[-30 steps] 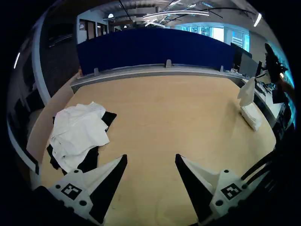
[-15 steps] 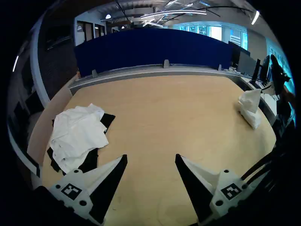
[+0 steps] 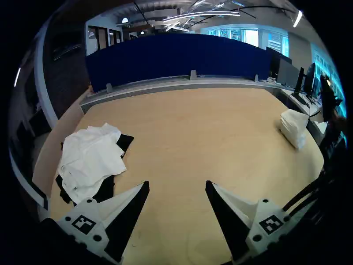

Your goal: Fold towel

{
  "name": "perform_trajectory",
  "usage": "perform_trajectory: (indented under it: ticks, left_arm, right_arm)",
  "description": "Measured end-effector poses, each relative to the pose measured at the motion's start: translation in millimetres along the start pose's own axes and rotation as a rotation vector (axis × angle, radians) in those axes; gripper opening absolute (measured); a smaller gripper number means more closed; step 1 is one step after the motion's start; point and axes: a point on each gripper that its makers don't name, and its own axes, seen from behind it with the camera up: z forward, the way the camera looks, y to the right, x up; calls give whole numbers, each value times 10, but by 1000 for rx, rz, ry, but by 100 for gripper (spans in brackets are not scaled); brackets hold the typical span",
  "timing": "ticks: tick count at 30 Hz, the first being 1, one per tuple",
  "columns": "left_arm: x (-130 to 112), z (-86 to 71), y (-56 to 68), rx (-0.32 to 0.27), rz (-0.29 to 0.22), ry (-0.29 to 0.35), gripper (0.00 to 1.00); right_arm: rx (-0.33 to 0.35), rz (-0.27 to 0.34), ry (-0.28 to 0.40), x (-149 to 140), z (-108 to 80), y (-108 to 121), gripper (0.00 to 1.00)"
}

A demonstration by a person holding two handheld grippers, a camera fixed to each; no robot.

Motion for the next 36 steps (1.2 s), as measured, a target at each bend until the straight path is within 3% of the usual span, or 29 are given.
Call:
perform_trajectory:
  ticks: [20, 30, 36]
  left_arm:
    - [-47, 16, 17, 16, 11, -12, 94]
    - [-14, 13, 77, 10, 19, -9, 94]
    - [-8, 16, 76, 11, 15, -6, 94]
  right_arm:
    - [-33, 144, -136, -775, 353, -21, 3]
    - [-55, 168, -150, -785, 419, -21, 4]
    - [-69, 179, -137, -777, 362, -27, 18]
